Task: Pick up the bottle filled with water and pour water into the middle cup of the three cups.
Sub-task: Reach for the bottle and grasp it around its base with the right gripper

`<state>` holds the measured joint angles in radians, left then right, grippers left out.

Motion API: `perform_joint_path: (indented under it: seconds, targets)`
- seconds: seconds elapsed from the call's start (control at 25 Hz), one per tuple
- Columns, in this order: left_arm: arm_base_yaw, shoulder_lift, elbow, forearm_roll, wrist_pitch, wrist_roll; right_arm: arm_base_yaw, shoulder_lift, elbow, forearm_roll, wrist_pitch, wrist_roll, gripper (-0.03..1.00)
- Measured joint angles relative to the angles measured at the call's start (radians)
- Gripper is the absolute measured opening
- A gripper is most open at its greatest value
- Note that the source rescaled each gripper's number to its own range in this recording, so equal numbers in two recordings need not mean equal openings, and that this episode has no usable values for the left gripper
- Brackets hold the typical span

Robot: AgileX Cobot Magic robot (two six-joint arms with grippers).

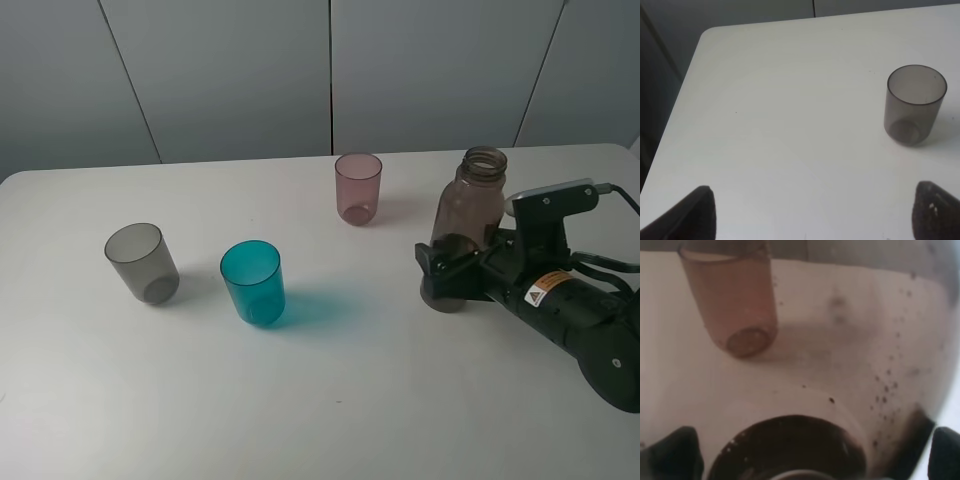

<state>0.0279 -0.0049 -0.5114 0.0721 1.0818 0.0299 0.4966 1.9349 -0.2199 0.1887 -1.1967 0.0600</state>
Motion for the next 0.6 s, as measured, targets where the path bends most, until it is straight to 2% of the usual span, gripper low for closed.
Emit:
perform_joint_path:
  seconds: [0.32, 0.6]
  targets:
    - [0.000, 0.000, 0.000, 0.000, 0.000, 0.000, 0.000, 0.002, -0.001, -0.022, -0.001, -0.060, 1.00]
    - [0.000, 0.000, 0.000, 0.000, 0.000, 0.000, 0.000, 0.057, -0.029, -0.056, -0.005, -0.060, 1.00]
